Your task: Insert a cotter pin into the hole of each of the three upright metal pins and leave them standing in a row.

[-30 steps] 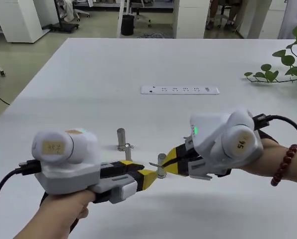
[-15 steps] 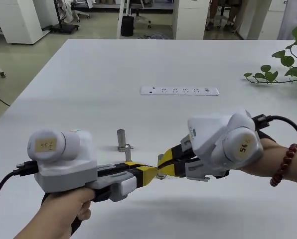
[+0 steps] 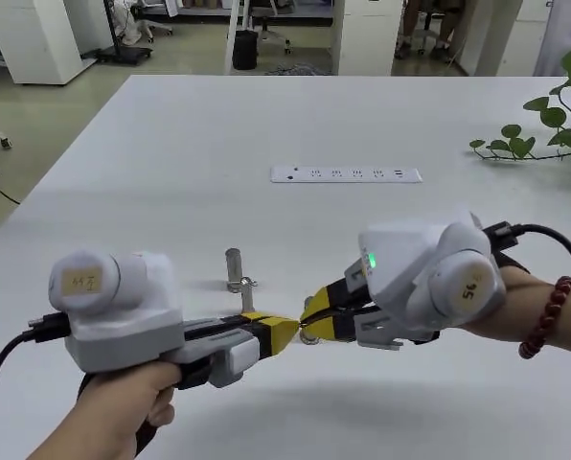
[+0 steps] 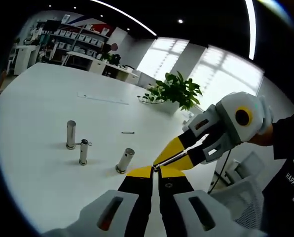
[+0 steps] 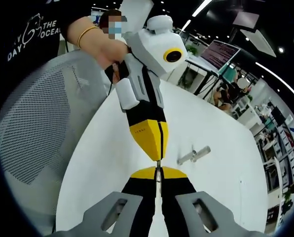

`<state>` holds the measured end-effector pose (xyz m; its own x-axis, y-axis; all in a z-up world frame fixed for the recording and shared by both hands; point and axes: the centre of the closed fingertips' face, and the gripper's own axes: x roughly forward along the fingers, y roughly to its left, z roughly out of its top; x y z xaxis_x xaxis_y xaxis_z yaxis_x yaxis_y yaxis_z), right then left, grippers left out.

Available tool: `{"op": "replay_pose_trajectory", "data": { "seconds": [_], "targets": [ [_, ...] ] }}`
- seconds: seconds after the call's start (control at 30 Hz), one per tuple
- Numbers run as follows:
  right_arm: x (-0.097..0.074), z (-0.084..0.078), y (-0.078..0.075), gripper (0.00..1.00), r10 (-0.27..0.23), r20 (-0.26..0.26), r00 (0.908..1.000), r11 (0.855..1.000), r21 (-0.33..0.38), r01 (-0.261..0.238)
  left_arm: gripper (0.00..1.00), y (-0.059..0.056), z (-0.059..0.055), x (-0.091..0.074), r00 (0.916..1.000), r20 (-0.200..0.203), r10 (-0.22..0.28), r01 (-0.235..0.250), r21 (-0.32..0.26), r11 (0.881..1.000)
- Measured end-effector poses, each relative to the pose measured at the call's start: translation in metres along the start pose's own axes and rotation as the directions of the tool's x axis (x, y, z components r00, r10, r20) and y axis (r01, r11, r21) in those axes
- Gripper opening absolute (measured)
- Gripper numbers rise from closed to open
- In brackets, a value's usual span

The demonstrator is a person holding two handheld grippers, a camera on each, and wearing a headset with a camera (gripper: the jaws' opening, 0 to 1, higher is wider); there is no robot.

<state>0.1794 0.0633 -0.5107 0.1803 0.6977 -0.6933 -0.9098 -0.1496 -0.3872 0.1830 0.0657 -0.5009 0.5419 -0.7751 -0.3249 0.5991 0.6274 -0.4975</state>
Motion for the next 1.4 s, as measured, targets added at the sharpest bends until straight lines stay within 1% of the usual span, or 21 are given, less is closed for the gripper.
{"op": "replay_pose_trajectory", "data": {
  "seconds": [0.17, 0.27, 0.37, 0.4, 0.53, 0.63, 0.7, 0.83, 0.87, 0.93, 0.97, 1.03, 1.07, 1.1, 1.13, 1.17, 1.2, 1.23, 1.27, 1.33, 1.4],
  "targets": [
    [0.000, -0.001, -0.001, 0.00, 0.001, 0.001, 1.0000, 1.000, 0.020, -0.001, 0.00, 0.000, 0.000, 0.000, 1.0000, 0.005, 0.000, 0.000, 0.022, 1.000],
    [0.001, -0.002, -0.001, 0.00, 0.000, 0.004, 1.0000, 0.999, 0.051, 0.000, 0.00, -0.001, 0.001, 0.001, 1.0000, 0.005, -0.002, 0.002, 0.070, 0.998],
    [0.001, -0.002, -0.001, 0.00, -0.001, 0.012, 0.9999, 0.996, 0.085, 0.000, 0.00, -0.002, 0.001, 0.001, 0.9999, 0.007, -0.008, 0.007, 0.093, 0.996],
    [0.001, -0.002, -0.001, 0.00, -0.002, 0.020, 0.9998, 0.993, 0.116, 0.000, 0.00, -0.002, 0.001, 0.000, 0.9999, 0.007, -0.008, 0.008, 0.102, 0.995],
    [0.001, -0.001, -0.003, 0.00, -0.006, 0.044, 0.9990, 0.984, 0.175, -0.002, 0.00, -0.001, 0.002, 0.000, 0.9999, 0.012, -0.008, 0.006, 0.131, 0.991],
    [0.000, -0.001, -0.004, 0.00, -0.008, 0.066, 0.9978, 0.972, 0.235, -0.008, 0.00, 0.000, 0.002, -0.001, 0.9999, 0.010, -0.004, 0.002, 0.154, 0.988],
    [-0.001, 0.000, -0.004, 0.00, -0.007, 0.091, 0.9958, 0.951, 0.309, -0.021, 0.00, 0.000, 0.001, -0.003, 1.0000, 0.006, -0.001, 0.000, 0.172, 0.985],
    [-0.003, 0.000, -0.004, 0.05, -0.001, 0.134, 0.9909, 0.916, 0.398, -0.053, 0.00, 0.002, -0.001, -0.006, 1.0000, 0.002, -0.004, 0.003, 0.204, 0.979],
    [-0.003, 0.001, -0.003, 0.05, 0.005, 0.153, 0.9882, 0.900, 0.429, -0.071, 0.00, 0.002, -0.002, -0.008, 1.0000, 0.004, -0.005, 0.004, 0.214, 0.977],
    [-0.004, 0.001, -0.002, 0.06, 0.011, 0.175, 0.9845, 0.877, 0.471, -0.093, 0.00, 0.003, -0.003, -0.009, 1.0000, 0.003, -0.007, 0.007, 0.236, 0.972],
    [-0.004, 0.001, -0.002, 0.07, 0.009, 0.180, 0.9836, 0.873, 0.478, -0.095, 0.00, 0.003, -0.003, -0.009, 1.0000, 0.003, -0.007, 0.006, 0.242, 0.970],
    [-0.004, 0.002, -0.002, 0.07, 0.003, 0.213, 0.9770, 0.839, 0.531, -0.119, 0.00, 0.004, -0.004, -0.011, 0.9999, 0.003, -0.014, 0.012, 0.266, 0.964],
    [-0.004, 0.002, -0.003, 0.07, 0.001, 0.223, 0.9747, 0.829, 0.545, -0.126, 0.00, 0.004, -0.004, -0.011, 0.9998, 0.005, -0.018, 0.016, 0.271, 0.963],
    [-0.004, 0.002, -0.003, 0.07, 0.000, 0.239, 0.9711, 0.812, 0.567, -0.139, 0.00, 0.004, -0.004, -0.012, 0.9997, 0.007, -0.025, 0.022, 0.279, 0.960],
    [-0.005, 0.002, -0.003, 0.07, -0.004, 0.248, 0.9687, 0.801, 0.581, -0.145, 0.00, 0.003, -0.004, -0.012, 0.9995, 0.008, -0.030, 0.027, 0.283, 0.959],
    [-0.005, 0.002, -0.003, 0.08, -0.002, 0.258, 0.9661, 0.794, 0.588, -0.156, 0.00, 0.003, -0.003, -0.012, 0.9994, 0.009, -0.035, 0.031, 0.286, 0.958],
    [-0.006, 0.002, -0.002, 0.08, -0.001, 0.275, 0.9615, 0.780, 0.602, -0.172, 0.00, 0.002, -0.003, -0.013, 0.9990, 0.012, -0.043, 0.038, 0.292, 0.956],
    [-0.006, 0.003, -0.002, 0.09, 0.001, 0.281, 0.9596, 0.775, 0.606, -0.178, 0.00, 0.002, -0.003, -0.013, 0.9988, 0.012, -0.047, 0.041, 0.294, 0.955],
    [-0.008, 0.006, 0.001, 0.08, 0.010, 0.314, 0.9494, 0.748, 0.628, -0.215, 0.00, 0.000, -0.002, -0.014, 0.9981, 0.015, -0.060, 0.053, 0.295, 0.954],
    [-0.009, 0.004, 0.001, 0.09, 0.013, 0.328, 0.9445, 0.737, 0.635, -0.231, 0.00, -0.001, -0.001, -0.014, 0.9971, 0.016, -0.074, 0.066, 0.297, 0.953],
    [-0.011, 0.001, -0.001, 0.09, 0.009, 0.341, 0.9399, 0.719, 0.651, -0.244, 0.00, 0.000, -0.001, -0.016, 0.9969, 0.015, -0.077, 0.069, 0.293, 0.953]
  ]
}}
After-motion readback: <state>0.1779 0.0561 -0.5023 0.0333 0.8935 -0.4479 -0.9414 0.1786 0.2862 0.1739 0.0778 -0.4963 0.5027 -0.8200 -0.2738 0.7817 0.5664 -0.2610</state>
